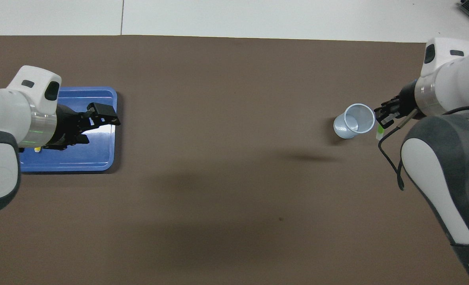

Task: Right arm passes pens to left for tray arrangement
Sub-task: 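Lift the green pen toward the tray while the left gripper reaches out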

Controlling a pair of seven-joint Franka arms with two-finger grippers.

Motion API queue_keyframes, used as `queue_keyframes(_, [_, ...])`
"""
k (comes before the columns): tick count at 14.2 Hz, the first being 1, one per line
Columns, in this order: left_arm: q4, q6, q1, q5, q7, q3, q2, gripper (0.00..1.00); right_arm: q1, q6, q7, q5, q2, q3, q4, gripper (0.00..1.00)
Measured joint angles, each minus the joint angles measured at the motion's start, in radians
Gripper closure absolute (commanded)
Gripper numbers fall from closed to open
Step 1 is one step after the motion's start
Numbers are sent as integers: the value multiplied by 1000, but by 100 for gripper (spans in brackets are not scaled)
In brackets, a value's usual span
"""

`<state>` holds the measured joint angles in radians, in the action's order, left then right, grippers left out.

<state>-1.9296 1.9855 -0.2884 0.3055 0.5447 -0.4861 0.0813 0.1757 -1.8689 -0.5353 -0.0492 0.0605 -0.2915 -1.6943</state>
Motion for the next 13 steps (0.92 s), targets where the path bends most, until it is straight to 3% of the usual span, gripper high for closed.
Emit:
queue_keyframes(3, [-15,1,31,188,179,-1,0,6,-3,68,15,9,-34,-38,33,100])
queue_keyframes(6, [-58,34,29,412,327,10,0,6,-45,75,152,38,-37,-59,38,100])
queue_keyframes(13, [-67,57,18,605,696,14,3,3,-91,75,516,214,-37,-64,39,100])
